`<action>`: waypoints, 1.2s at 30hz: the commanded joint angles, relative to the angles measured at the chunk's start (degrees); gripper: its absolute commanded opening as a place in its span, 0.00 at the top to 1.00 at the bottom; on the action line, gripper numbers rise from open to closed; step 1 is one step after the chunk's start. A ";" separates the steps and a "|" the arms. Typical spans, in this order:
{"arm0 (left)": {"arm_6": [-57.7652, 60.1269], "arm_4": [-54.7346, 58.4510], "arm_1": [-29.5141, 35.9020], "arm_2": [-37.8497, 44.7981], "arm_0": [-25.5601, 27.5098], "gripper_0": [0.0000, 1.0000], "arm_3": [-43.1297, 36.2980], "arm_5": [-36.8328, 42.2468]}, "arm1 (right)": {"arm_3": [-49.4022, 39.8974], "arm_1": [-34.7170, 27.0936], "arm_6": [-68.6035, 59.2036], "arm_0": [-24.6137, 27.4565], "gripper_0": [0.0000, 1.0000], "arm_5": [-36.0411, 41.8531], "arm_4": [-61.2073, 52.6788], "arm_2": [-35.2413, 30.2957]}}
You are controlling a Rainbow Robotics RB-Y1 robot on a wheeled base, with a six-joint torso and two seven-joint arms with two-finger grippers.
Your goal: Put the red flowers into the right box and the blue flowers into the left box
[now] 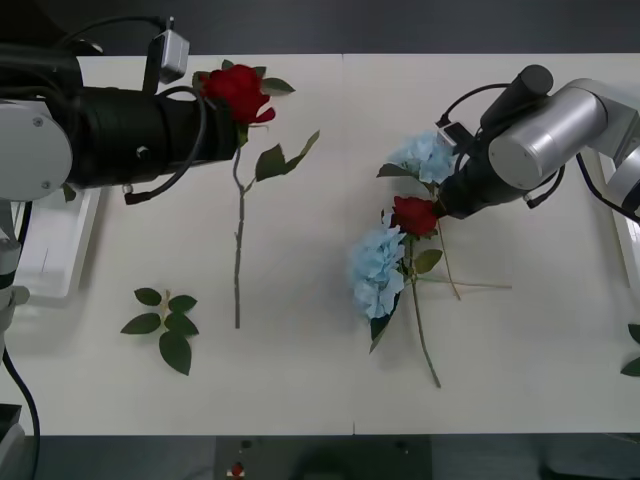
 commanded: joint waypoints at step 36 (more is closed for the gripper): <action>-19.92 23.58 -9.53 -13.67 -2.60 1.00 7.88 -39.57 | -25.78 -21.28 24.04 37.44 0.01 -10.88 -45.34 -41.18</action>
